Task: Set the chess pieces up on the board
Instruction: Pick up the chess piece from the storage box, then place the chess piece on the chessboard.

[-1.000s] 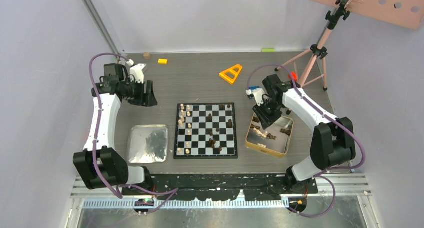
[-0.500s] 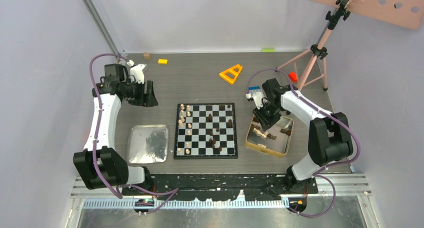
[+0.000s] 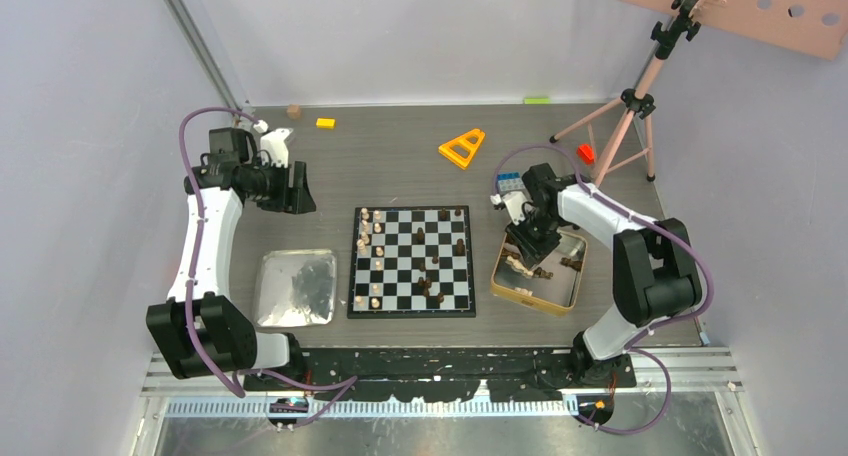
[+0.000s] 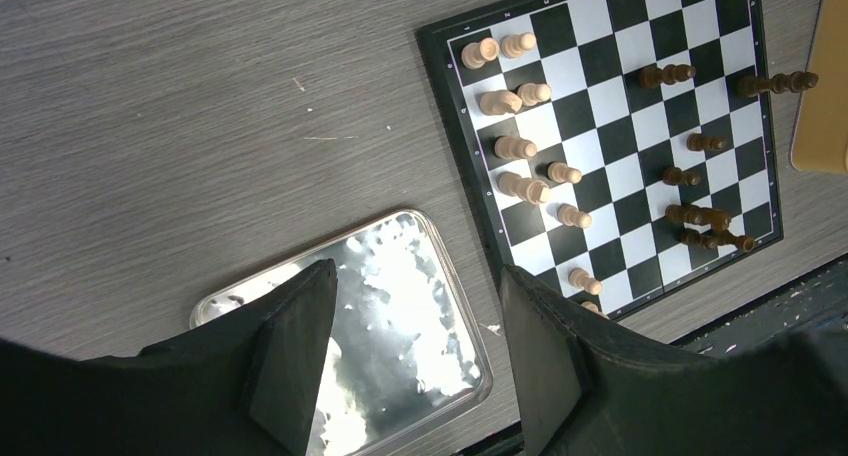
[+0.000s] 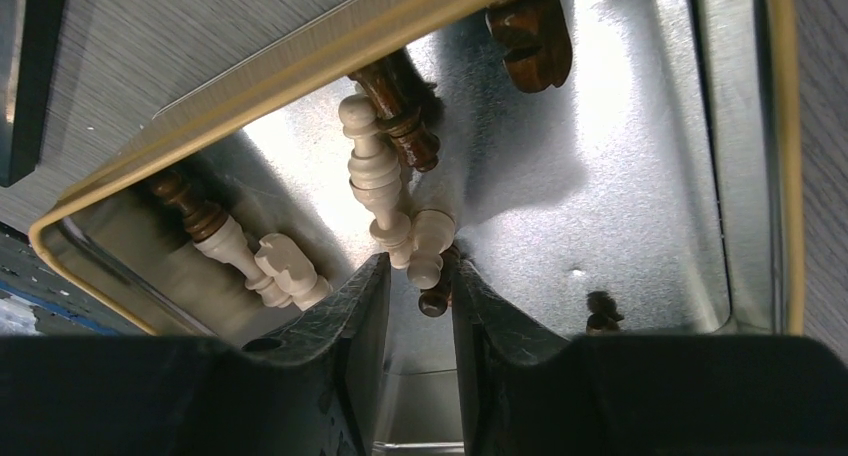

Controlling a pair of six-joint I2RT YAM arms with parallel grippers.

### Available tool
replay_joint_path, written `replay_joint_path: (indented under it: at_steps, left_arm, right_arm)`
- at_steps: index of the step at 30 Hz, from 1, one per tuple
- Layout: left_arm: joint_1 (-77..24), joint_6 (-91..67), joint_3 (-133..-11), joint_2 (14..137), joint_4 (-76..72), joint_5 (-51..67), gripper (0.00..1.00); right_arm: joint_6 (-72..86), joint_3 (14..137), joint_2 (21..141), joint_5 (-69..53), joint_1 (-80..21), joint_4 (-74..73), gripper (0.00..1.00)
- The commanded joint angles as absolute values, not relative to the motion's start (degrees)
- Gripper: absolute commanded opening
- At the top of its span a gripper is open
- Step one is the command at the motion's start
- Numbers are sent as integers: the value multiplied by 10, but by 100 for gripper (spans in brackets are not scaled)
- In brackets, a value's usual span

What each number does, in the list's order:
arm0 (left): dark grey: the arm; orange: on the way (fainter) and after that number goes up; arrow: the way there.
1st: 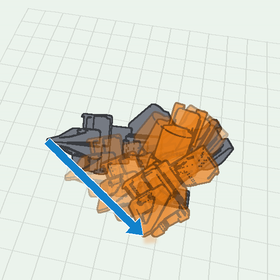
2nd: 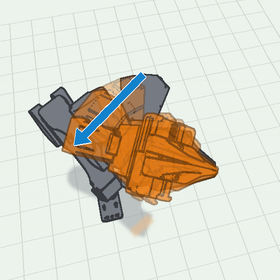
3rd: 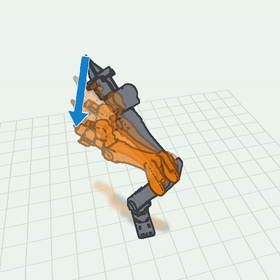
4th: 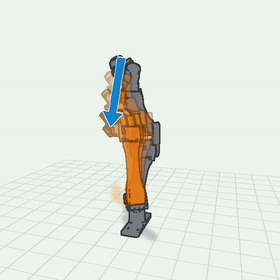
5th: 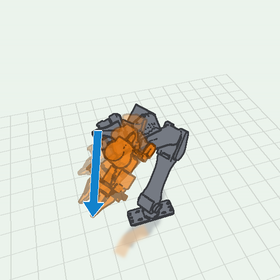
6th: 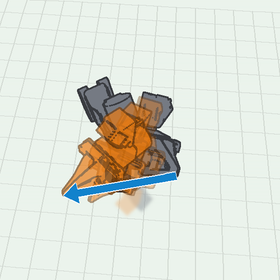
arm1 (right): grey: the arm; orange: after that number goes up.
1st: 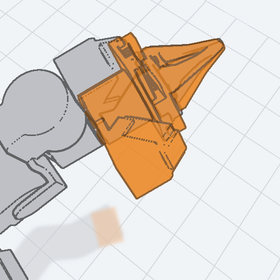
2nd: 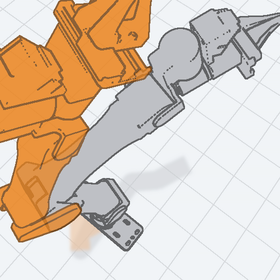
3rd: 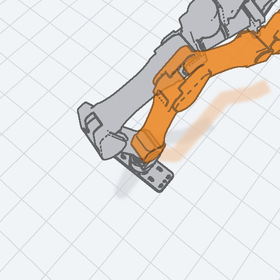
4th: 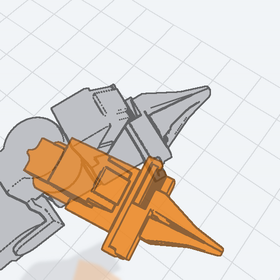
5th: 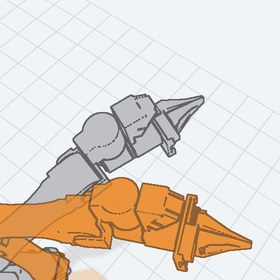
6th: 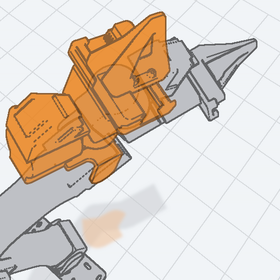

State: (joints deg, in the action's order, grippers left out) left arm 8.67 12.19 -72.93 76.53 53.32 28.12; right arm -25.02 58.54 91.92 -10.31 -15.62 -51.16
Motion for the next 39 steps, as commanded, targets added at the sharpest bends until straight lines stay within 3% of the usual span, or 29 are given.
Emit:
replay_joint_path:
  at_steps: [1, 4, 14, 24, 30, 39]
  left_arm:
    - [85, 120, -728, 749, 515, 287, 63]
    - [85, 120, -727, 751, 516, 289, 63]
    - [85, 123, -726, 749, 517, 287, 63]
    - [85, 124, -726, 747, 515, 281, 63]
    - [85, 115, -728, 751, 511, 258, 64]
    - [112, 100, -721, 769, 514, 208, 69]
  right_arm:
    - [-256, 585, 929, -99, -155, -498, 33]
    - [-256, 588, 935, -99, -155, -498, 31]
    - [-260, 628, 913, -99, -155, -537, 9]
    - [-260, 734, 911, -111, -177, -604, 6]
    - [-241, 826, 941, -91, -308, -624, 6]
    - [-239, 1072, 1116, -89, -487, -678, 8]
